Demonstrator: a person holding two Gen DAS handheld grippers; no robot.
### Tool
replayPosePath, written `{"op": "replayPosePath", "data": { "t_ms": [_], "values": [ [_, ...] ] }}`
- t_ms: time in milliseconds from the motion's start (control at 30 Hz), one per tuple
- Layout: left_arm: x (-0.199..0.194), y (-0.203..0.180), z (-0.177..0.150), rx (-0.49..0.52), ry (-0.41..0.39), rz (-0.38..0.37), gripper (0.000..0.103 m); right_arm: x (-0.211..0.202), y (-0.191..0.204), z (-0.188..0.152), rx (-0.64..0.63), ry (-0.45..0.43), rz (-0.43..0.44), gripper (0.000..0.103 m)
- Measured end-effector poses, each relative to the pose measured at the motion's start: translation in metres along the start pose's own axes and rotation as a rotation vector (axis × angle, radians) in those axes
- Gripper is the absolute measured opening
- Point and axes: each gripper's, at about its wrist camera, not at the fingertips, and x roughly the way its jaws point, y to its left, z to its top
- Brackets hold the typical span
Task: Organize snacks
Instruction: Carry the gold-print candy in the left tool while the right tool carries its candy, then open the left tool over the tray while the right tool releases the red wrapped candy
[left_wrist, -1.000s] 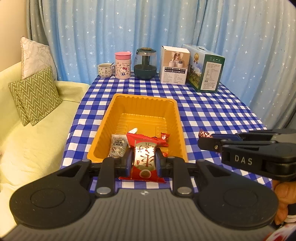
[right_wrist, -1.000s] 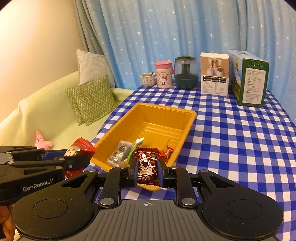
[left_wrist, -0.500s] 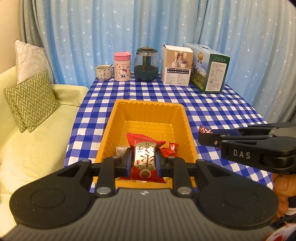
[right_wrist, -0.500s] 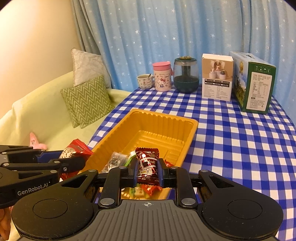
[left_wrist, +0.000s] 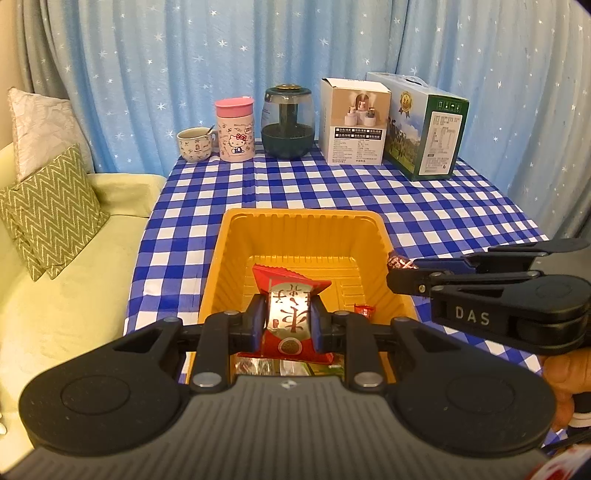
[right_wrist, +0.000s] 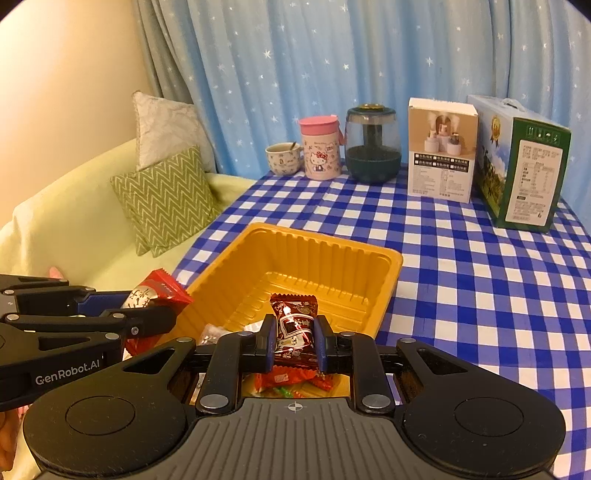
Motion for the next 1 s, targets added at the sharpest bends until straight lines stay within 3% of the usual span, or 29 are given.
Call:
{"op": "replayPosePath", "data": {
  "t_ms": [1000],
  "values": [
    [0.086,0.016,0.021,-0.004,0.058,-0.025,0.022,0.057,-0.029,0.015,0.075,0.052,-0.004,0.022]
  ]
}}
